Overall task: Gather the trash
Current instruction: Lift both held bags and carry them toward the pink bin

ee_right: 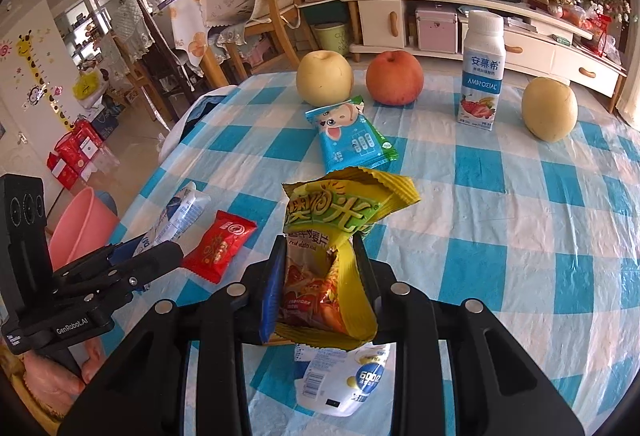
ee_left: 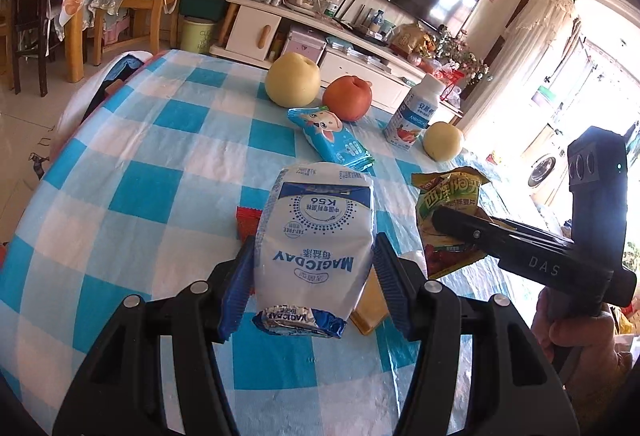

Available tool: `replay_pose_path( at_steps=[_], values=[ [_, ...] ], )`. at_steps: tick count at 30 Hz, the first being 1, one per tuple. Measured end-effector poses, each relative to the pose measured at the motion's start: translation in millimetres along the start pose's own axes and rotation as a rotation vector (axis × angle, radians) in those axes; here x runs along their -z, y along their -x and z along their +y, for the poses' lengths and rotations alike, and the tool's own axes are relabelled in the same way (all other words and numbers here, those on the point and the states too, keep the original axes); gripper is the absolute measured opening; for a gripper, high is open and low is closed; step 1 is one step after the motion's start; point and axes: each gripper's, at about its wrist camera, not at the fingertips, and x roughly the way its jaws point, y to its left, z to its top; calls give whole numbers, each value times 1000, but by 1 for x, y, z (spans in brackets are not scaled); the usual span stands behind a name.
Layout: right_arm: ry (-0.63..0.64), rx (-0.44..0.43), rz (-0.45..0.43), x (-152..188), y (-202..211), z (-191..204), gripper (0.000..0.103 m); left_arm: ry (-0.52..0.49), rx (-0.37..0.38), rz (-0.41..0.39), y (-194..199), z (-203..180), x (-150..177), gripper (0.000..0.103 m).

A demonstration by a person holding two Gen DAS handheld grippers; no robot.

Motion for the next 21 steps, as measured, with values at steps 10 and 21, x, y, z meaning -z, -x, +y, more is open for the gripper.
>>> replay_pose_path(
  at_steps=[10,21],
  values=[
    [20,-26,-63,13,29,31,33,39,-43,-43,34,12,12,59],
    [24,-84,-94,33,48,69,33,92,-101,-162,74,31,1,59]
  ],
)
